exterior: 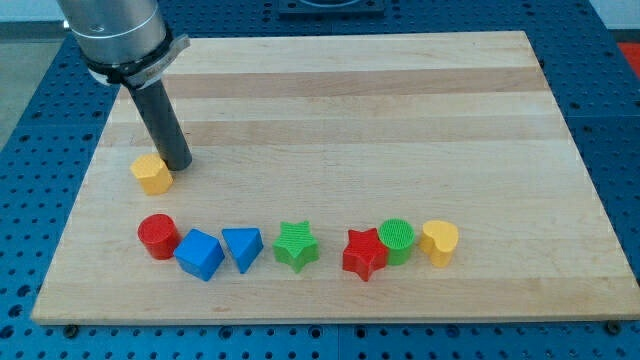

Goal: Put the yellow hexagon to the left of the red circle to form a horizontal line of blocks

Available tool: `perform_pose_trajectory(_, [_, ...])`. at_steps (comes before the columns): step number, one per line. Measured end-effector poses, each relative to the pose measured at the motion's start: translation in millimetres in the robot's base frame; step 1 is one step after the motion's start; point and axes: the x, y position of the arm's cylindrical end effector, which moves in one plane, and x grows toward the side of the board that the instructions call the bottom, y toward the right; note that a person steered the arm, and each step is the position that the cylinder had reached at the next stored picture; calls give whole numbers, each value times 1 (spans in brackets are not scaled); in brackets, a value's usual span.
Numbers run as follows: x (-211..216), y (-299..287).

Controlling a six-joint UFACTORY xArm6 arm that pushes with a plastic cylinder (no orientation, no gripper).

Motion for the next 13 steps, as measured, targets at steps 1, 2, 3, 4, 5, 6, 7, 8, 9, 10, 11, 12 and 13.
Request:
perform_pose_trajectory(1, [1, -16])
perform_pose_trajectory(2, [1, -38])
perform_pose_trajectory(3, [10, -56])
perform_pose_trajectory(4, [32, -70])
perform_pose_trajectory(5, [52, -85])
perform_pose_trajectory(6, [65, -91])
perform_pose_trajectory(7, [66, -91])
perform_pose_trajectory(8, [66, -82])
perform_pose_trajectory(9, [56, -57])
perform_pose_trajectory(10, [52, -49])
perform_pose_trajectory(11, [53, -49])
perform_pose_trajectory(12, [53, -46])
perform_pose_trajectory(13, [37, -22])
